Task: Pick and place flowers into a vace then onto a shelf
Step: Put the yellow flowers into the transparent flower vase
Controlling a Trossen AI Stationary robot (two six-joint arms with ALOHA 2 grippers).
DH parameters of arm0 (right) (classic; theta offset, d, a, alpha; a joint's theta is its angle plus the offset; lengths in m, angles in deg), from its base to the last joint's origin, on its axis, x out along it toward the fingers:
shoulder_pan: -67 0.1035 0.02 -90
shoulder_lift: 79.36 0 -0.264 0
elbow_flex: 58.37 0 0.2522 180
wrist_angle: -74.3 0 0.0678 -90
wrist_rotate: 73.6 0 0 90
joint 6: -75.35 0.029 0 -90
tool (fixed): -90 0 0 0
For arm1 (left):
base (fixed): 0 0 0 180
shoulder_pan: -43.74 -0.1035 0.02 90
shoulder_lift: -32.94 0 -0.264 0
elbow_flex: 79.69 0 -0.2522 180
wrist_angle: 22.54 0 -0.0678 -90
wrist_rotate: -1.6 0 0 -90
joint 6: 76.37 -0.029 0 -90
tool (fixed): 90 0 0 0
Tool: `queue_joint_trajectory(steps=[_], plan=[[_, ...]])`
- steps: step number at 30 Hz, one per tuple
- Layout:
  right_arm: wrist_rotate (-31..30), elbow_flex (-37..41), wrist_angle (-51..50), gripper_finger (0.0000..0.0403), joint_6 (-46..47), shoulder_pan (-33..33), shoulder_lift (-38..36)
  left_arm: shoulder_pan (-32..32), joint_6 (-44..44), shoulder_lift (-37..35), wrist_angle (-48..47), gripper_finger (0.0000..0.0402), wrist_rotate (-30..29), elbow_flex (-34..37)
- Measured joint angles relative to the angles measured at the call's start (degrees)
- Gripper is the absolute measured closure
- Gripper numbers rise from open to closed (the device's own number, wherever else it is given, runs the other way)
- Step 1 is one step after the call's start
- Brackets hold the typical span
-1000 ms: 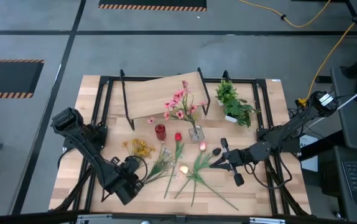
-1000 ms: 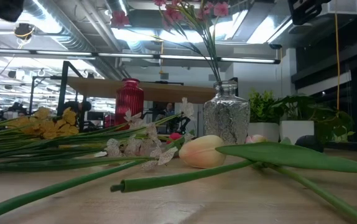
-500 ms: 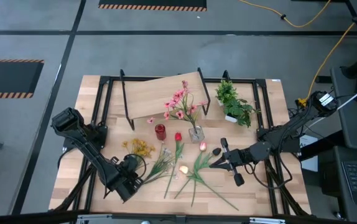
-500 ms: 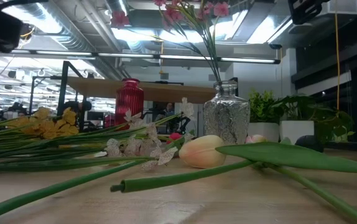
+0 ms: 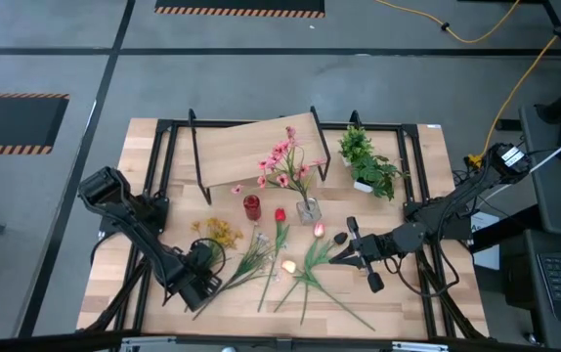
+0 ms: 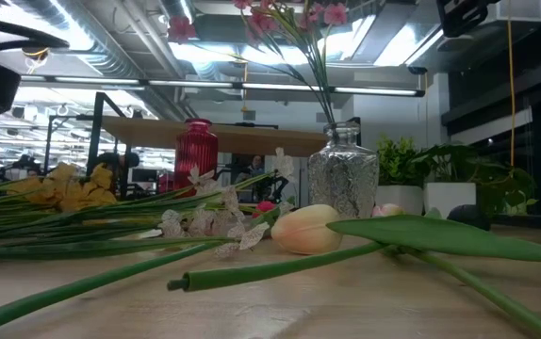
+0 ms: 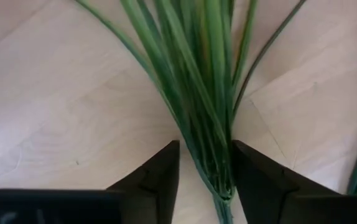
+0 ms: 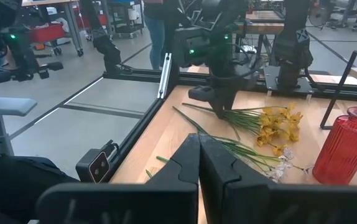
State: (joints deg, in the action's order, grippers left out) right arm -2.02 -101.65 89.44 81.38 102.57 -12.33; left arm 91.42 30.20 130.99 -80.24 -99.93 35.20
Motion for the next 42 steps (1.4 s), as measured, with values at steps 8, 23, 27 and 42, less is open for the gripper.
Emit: queue_joint_trajectory(steps=[8, 23, 27, 42], plan=[[0.0, 0.0, 0.0, 0.0401, 0.0, 0.0, 0.0, 2.5, 0.3, -0.7, 0.4, 0.0373, -2.3, 0.1], [0.0, 0.0, -0.1, 0.0401, 1.3, 0.0, 0.0, 13.5, 5.0, -9.2, -0.7, 0.0384, -25.2, 0.3], [0.0, 0.0, -0.1, 0.0401, 1.2, 0.0, 0.1, 15.1, 4.5, -9.2, -0.5, 0.0384, -31.7, 0.3], [0.0, 0.0, 0.3, 0.0398, 1.1, 0.7, 0.1, 13.6, -30.6, -9.1, 16.9, 0.0384, -55.0, 0.2]])
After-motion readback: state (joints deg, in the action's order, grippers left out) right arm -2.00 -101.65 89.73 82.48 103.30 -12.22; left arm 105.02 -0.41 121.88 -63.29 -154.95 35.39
